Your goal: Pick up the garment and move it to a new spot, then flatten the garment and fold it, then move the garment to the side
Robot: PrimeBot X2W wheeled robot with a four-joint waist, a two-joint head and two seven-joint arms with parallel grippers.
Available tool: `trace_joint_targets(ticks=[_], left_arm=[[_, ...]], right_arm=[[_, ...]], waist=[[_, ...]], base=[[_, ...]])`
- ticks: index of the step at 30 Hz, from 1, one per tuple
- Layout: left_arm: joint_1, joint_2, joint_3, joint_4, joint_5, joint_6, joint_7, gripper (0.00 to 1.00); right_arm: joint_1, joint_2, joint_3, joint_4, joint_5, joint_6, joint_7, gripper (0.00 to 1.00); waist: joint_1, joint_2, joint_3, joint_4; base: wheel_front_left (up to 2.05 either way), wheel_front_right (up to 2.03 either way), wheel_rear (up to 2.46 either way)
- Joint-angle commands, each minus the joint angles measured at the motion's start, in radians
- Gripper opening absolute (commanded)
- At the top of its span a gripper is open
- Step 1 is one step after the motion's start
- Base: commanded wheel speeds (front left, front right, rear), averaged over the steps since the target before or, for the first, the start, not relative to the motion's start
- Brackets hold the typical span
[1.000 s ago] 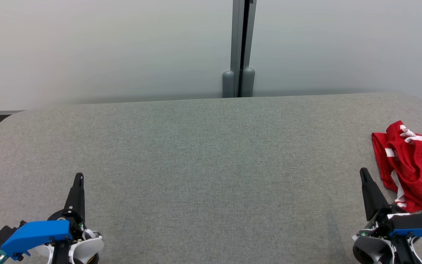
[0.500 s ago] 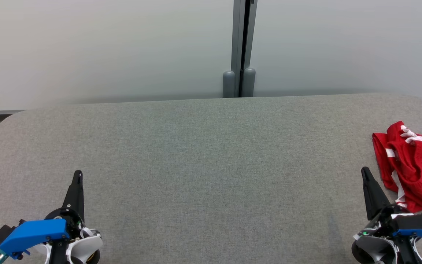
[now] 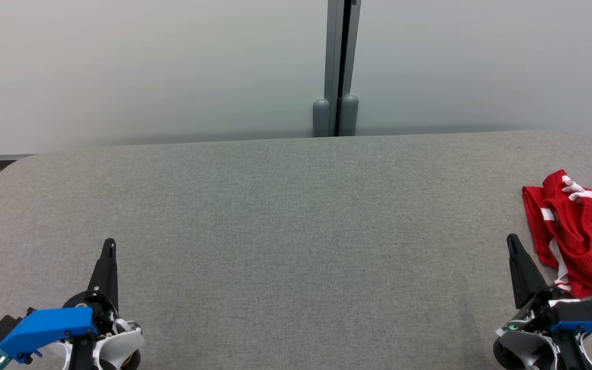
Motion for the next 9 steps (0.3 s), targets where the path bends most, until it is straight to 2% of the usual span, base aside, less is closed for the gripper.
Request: trace_joint_targets(ticks=[1, 9], left_arm=[[-0.009, 0.000, 0.002, -0.005, -0.003, -0.004, 0.004, 0.00], [-0.009, 0.000, 0.002, -0.005, -0.003, -0.004, 0.004, 0.00]], right_arm=[[0.014, -0.007, -0.002, -0.004, 0.003, 0.000, 0.003, 0.00], [0.014, -0.007, -0.002, -0.004, 0.003, 0.000, 0.003, 0.00]], waist=[[-0.0001, 0.0000, 0.000, 0.000], [-0.0001, 0.0000, 0.000, 0.000]], base=[[0.00, 0.00, 0.00], [0.00, 0.00, 0.00]])
